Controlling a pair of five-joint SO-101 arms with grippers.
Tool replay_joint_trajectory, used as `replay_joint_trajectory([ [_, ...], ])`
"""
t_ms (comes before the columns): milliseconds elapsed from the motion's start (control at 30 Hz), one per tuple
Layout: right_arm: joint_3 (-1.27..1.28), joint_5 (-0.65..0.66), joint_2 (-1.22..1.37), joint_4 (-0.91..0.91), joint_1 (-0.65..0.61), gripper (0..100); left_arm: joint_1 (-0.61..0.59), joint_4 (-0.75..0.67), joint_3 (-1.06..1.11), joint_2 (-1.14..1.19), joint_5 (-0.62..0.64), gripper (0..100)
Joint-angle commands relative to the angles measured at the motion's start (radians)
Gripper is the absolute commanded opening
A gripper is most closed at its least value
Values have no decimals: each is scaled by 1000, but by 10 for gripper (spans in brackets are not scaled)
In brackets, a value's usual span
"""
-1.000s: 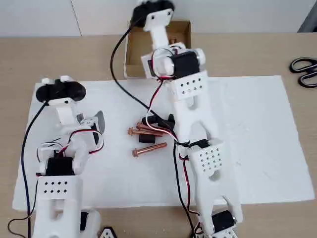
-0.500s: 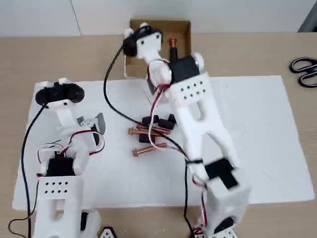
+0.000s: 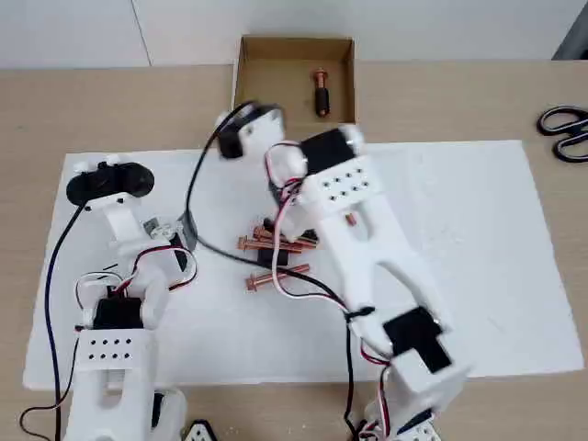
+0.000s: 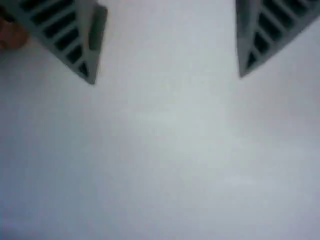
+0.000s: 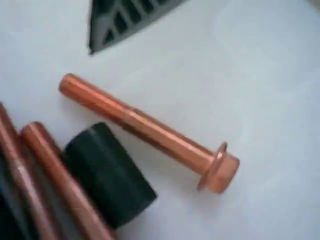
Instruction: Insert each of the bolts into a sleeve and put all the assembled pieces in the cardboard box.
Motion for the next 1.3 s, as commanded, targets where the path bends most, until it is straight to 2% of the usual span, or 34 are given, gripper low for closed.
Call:
replay_joint_trajectory([
  [0, 0, 72, 41, -1, -68, 253, -5, -28, -5, -14, 5, 174],
  [367, 0, 78, 245, -58, -131, 252, -6, -26, -4, -14, 5, 174],
  [967, 3, 77, 260, -54, -182, 251, -6, -26, -4, -14, 3, 174],
  [1267, 5, 75, 260, -56, -180, 98, -6, -26, -4, -14, 3, 174],
])
